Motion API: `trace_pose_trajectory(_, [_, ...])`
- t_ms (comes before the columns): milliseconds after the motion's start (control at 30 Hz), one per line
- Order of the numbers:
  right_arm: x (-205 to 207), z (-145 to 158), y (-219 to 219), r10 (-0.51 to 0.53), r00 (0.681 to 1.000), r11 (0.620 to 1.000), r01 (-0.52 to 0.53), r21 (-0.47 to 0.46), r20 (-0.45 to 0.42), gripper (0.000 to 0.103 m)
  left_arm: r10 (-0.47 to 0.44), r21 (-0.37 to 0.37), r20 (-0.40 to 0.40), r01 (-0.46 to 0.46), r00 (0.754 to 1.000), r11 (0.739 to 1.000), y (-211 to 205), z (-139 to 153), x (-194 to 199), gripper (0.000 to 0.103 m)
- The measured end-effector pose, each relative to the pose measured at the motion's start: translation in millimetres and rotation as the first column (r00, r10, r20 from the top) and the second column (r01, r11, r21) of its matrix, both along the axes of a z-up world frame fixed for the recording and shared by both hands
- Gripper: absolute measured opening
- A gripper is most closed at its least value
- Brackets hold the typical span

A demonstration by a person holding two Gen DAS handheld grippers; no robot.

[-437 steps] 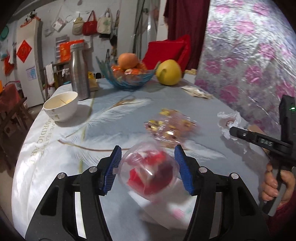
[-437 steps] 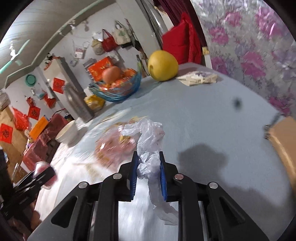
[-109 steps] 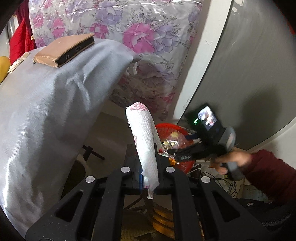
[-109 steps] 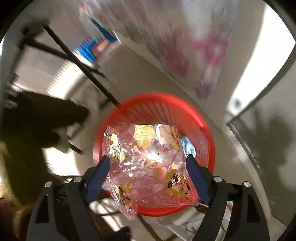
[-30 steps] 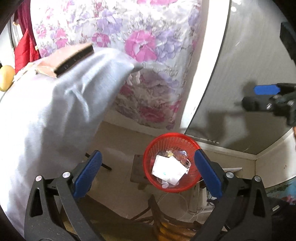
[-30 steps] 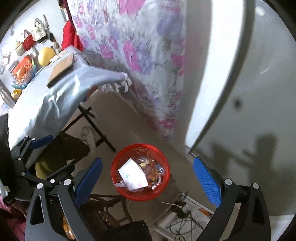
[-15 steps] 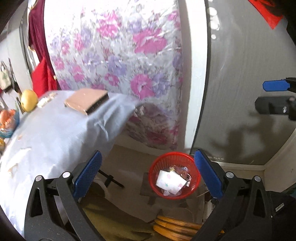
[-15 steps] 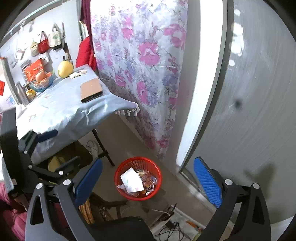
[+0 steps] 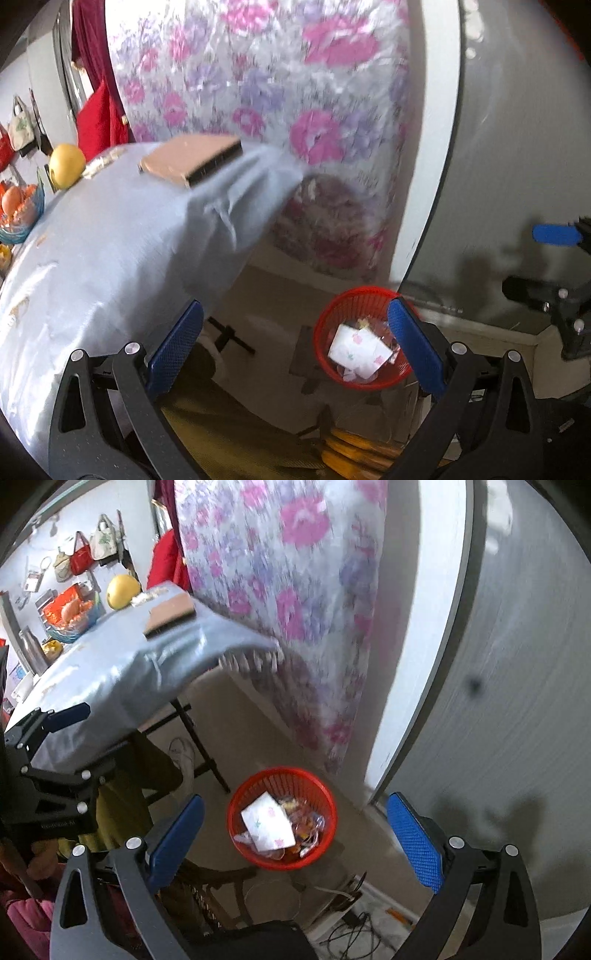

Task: Collect trash

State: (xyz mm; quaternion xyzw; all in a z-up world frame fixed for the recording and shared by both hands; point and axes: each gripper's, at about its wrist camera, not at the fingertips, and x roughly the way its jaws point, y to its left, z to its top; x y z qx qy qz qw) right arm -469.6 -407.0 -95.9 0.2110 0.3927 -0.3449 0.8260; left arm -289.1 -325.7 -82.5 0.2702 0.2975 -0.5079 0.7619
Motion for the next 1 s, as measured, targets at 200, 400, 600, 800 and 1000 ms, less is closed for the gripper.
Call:
trace_pose_trajectory(200, [-2.3,-47.6,-13.6,-0.039,0.999,0.994,0.041,0.102,-0.024,0.097,-0.01,0.091,-0.034,0.013,0.999,0.996,-22.9,-37.7,7.2,0.096])
trace_pose_trajectory(400, [-0.3,-75.4,-14.3,-0.042,0.998,0.988,0.047,0.146,-0.04,0.097,-0.029,0.155,-0.016,0.031,0.999,0.987,-37.4,-61.7,4.2,0.096])
trace_pose_trajectory(600, [8.5,-97.5,-10.3,-0.047,0.997,0.984,0.057,0.17,-0.062,0.097,0.001,0.221,0.061,-0.015,0.998,0.975,-45.8,-95.4,23.1,0.096])
trace_pose_trajectory(800, [24.0,-123.8,-4.2,-0.031,0.992,0.985,0.051,0.166,-0.119,0.097,0.016,0.278,0.138,-0.054,0.99,0.959,-45.3,-126.9,42.6,0.096])
trace_pose_trajectory(1000, [25.5,-140.3,-4.7,-0.044,0.993,0.975,0.067,0.21,-0.112,0.097,0.014,0.317,0.047,-0.029,0.999,0.948,-47.1,-137.8,51.1,0.096])
